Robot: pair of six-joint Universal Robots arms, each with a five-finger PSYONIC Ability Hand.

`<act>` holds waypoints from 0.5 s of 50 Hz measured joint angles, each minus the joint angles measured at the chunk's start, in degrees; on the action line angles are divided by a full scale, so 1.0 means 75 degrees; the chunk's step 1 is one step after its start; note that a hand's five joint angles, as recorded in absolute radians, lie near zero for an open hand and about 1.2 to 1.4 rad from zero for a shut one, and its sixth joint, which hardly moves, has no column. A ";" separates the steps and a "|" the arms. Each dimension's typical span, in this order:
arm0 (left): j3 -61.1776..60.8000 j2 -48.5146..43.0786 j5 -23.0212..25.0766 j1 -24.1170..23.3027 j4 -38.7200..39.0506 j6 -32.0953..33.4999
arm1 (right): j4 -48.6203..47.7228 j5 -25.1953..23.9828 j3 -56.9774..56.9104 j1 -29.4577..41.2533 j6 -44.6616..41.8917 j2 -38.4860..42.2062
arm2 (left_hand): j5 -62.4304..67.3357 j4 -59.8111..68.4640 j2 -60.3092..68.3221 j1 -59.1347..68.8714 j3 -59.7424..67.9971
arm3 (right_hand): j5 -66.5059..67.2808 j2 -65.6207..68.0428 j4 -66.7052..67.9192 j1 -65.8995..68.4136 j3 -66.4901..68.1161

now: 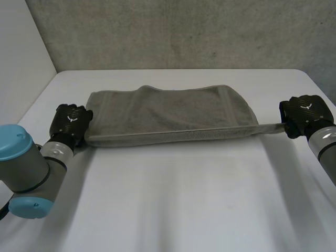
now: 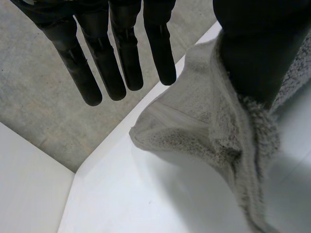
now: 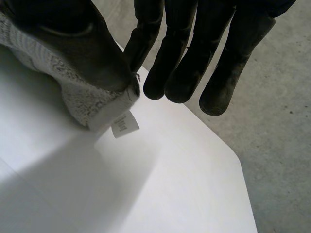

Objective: Fold the towel.

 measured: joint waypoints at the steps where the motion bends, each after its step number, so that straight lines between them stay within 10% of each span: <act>1: -0.0001 -0.0001 0.0000 0.0005 0.0000 0.0028 | 0.0001 0.0002 -0.0002 -0.0009 0.0000 0.0000 | -0.0020 -0.0026 -0.0026 -0.0023 -0.0024 | 0.0000 0.0000 0.0000 0.0000 0.0000; 25: -0.0067 0.0013 0.0079 -0.0002 -0.0229 0.1205 | 0.0101 -0.0325 -0.0007 -0.0011 -0.0002 0.0275 | 0.1968 0.1972 0.1973 0.1951 0.1977 | 0.0001 0.0000 0.0000 0.0000 0.0000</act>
